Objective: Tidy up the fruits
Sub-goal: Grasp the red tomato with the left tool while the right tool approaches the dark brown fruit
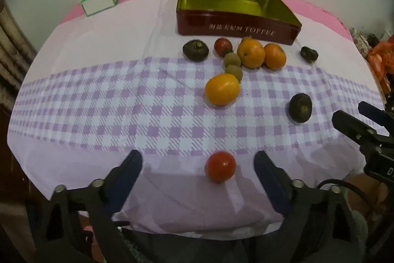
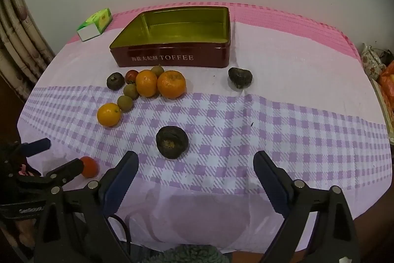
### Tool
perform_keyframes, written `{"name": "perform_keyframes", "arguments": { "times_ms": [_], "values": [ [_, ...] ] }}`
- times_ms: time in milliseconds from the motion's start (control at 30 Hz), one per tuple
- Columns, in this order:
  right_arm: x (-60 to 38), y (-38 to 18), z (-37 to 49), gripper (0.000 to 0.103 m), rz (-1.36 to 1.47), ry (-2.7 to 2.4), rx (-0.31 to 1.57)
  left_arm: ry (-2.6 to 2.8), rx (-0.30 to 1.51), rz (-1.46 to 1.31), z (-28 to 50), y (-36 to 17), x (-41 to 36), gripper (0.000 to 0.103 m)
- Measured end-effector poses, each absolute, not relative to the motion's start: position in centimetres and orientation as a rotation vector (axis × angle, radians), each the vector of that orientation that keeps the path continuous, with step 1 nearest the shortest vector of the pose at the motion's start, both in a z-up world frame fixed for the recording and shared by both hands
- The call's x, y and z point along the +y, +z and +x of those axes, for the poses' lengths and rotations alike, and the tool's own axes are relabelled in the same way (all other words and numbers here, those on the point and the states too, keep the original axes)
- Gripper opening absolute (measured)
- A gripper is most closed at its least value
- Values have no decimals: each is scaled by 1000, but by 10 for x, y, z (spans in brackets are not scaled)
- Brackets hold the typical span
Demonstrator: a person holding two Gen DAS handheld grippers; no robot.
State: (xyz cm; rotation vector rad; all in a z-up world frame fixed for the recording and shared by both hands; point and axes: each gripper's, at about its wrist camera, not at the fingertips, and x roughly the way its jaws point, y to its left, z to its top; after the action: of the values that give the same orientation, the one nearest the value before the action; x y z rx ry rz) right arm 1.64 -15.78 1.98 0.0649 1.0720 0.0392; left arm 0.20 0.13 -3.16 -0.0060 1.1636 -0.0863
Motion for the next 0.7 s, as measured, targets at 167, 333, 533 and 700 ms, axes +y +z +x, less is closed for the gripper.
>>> {"name": "perform_keyframes", "arguments": {
  "times_ms": [167, 333, 533, 700],
  "values": [
    [-157, 18, 17, 93, 69, 38, 1080, -95, 1195, -20, 4, -39, 3, 79],
    [-155, 19, 18, 93, 71, 38, 1084, -115, 1204, 2, 4, -42, -3, 72],
    [-157, 20, 13, 93, 62, 38, 1072, -118, 1245, 12, 7, -51, -6, 62],
    [-154, 13, 13, 93, 63, 43, 1093, -119, 1255, 8, 6, -55, -4, 58]
  ]
}}
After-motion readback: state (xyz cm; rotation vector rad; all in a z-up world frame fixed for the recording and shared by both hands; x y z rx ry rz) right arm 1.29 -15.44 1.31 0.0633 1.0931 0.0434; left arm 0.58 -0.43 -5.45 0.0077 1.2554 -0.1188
